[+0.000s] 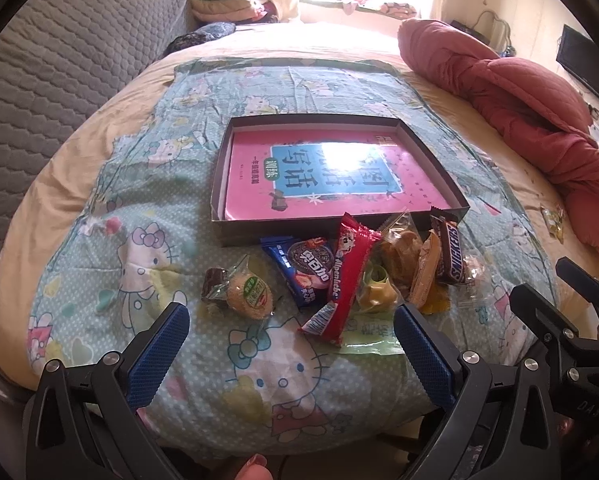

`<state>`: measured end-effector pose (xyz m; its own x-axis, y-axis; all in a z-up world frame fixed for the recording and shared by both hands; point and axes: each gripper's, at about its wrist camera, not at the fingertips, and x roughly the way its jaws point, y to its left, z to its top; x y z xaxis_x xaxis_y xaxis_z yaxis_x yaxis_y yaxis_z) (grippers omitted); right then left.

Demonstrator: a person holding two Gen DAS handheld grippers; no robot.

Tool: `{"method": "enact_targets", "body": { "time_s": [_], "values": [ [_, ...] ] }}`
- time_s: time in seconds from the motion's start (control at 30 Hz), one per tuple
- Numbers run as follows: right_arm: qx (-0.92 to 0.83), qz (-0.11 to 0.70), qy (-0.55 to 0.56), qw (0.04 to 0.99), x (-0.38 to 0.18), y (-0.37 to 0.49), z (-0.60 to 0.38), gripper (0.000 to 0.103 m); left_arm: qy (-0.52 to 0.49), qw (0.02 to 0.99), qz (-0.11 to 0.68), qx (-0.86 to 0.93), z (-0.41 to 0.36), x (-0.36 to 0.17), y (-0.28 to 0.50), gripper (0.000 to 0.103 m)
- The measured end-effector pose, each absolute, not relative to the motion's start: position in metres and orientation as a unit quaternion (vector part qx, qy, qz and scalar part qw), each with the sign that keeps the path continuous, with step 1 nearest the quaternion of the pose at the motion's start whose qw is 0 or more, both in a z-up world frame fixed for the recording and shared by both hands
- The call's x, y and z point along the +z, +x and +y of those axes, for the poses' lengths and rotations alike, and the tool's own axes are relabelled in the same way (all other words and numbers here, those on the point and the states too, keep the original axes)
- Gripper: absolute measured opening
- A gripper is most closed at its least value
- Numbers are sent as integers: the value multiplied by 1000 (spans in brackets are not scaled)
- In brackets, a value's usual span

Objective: Organize snacks

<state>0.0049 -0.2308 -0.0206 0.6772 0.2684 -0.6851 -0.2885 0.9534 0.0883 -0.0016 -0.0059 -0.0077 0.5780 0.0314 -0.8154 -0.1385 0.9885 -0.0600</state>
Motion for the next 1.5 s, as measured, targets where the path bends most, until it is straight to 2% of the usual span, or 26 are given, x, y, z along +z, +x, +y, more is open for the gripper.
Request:
{"method": "enact_targets", "body": {
  "time_s": [0.83, 1.5],
  "values": [
    [174, 371, -17, 912, -23, 19, -215, 102, -89, 874, 470, 83, 37, -19, -3, 102],
    [177, 390, -5, 903, -34, 34, -210, 102, -146, 840, 518, 69, 65, -59, 15, 102]
  ]
}}
